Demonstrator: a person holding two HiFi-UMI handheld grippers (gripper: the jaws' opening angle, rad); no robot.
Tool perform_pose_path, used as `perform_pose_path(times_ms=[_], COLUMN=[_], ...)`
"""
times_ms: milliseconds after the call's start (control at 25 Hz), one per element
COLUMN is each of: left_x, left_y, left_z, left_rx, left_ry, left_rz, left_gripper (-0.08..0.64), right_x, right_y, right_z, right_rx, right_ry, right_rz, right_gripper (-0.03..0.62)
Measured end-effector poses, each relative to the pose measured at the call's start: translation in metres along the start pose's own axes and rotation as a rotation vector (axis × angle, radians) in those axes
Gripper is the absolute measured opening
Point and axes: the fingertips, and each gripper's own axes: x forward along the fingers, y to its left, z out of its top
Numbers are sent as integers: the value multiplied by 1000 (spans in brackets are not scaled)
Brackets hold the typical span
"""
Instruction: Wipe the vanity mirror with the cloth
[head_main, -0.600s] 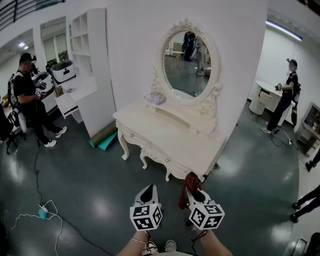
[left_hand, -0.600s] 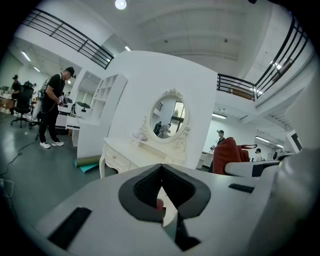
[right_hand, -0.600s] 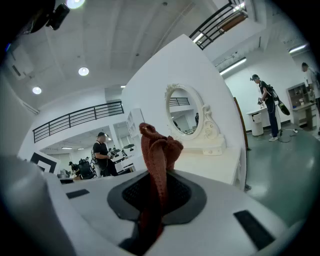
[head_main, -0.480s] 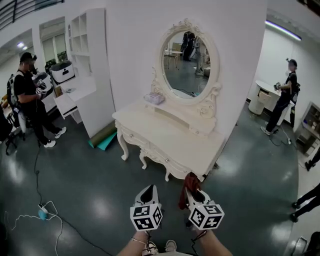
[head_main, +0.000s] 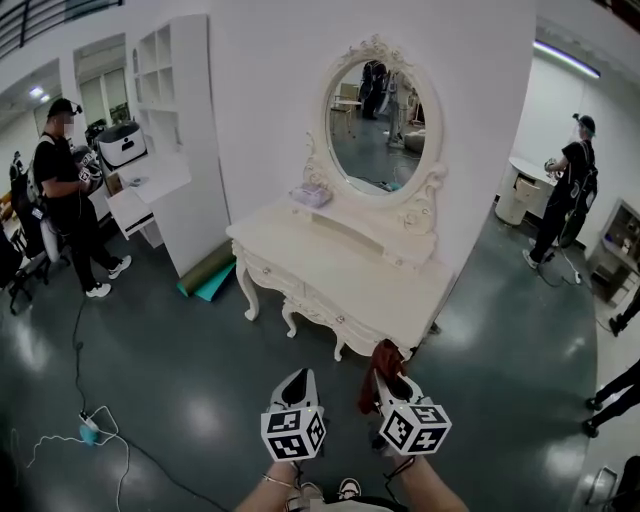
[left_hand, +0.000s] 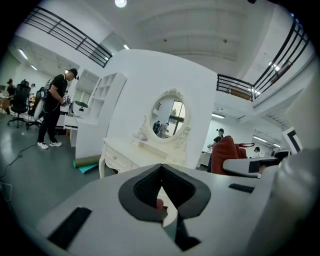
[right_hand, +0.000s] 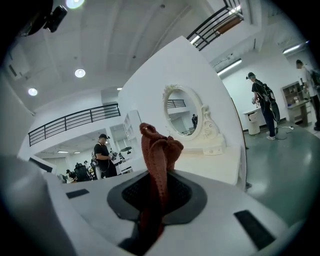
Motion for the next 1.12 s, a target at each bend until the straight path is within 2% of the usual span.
perform_pose_path(times_ms=[360,560,840,1120], left_x=[-2,15,66,142], left_y=[50,70,92,109], left_z=[0,8,19,56], left_rx=[-14,-21,-6,2], left_ry=[15,13,22,14], left_rz=[38,48,53,62], left_gripper=[3,3,3,3], right_x=[22,46,107,186], right_y=[4,6,-10,-34], right_z=[-16,-17,-5,26], right_rx=[51,45,48,46], right_ry=[14,22,27,32], right_rz=[-43,-45,-51,-45], right_gripper=[61,61,61,61])
